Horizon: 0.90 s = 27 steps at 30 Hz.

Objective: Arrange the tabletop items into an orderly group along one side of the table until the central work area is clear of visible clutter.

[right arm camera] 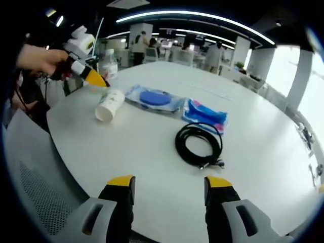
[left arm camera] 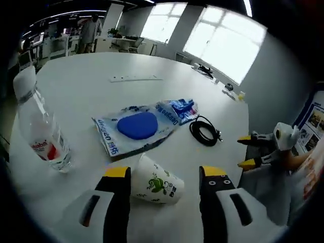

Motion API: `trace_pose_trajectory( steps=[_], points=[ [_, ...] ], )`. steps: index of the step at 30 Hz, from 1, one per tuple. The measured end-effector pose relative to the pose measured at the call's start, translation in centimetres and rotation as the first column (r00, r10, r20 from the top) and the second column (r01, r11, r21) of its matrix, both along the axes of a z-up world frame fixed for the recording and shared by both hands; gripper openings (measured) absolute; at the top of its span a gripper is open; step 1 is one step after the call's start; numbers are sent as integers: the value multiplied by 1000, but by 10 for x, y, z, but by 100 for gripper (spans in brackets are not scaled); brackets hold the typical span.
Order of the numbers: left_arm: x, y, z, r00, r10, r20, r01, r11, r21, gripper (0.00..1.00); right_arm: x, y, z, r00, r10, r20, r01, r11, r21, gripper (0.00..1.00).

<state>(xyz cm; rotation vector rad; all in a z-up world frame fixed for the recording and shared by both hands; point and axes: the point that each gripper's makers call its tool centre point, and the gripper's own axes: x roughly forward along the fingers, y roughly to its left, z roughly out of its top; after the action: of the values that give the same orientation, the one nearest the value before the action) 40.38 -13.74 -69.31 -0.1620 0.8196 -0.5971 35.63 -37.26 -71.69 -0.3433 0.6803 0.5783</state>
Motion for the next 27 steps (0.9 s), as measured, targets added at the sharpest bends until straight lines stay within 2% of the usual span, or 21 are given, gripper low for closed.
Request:
trace_pose_trajectory(
  steps=[2, 5, 8, 9, 13, 15, 16, 20, 27],
  points=[
    [-2, 4, -7, 1000, -17, -10, 17, 998, 53, 44, 0, -1, 0, 1000, -6, -2, 6, 1000, 4, 55],
    [-3, 6, -10, 1000, -12, -11, 12, 998, 65, 30, 0, 0, 0, 1000, 0, -1, 0, 1000, 1, 54],
    [-7, 5, -15, 999, -33, -15, 34, 996, 83, 10, -1, 1, 0, 1000, 3, 0, -3, 1000, 0, 53],
    [-9, 3, -15, 999, -37, -16, 39, 996, 79, 8, -1, 1, 0, 1000, 3, -1, -3, 1000, 1, 53],
    [-17, -7, -13, 997, -20, -79, 19, 1000, -17, 4, -1, 1, 0, 1000, 2, 0, -2, 1000, 8, 51],
    [-16, -5, -12, 997, -25, -71, 25, 1000, -14, 0, -1, 2, 0, 1000, 2, -2, -2, 1000, 12, 50],
    [-19, -6, -10, 997, -47, -64, 46, 999, -13, 0, -1, 2, 1, 1000, 2, -1, -2, 1000, 14, 50],
    [-22, -9, -2, 997, -56, -54, 54, 998, -29, 0, -1, 2, 1, 1000, 2, 1, -2, 1000, 14, 49],
    [-23, -9, 15, 999, -42, -30, 40, 997, -70, 0, -1, 2, 1, 1000, 4, 5, -4, 1000, 11, 49]
  ],
)
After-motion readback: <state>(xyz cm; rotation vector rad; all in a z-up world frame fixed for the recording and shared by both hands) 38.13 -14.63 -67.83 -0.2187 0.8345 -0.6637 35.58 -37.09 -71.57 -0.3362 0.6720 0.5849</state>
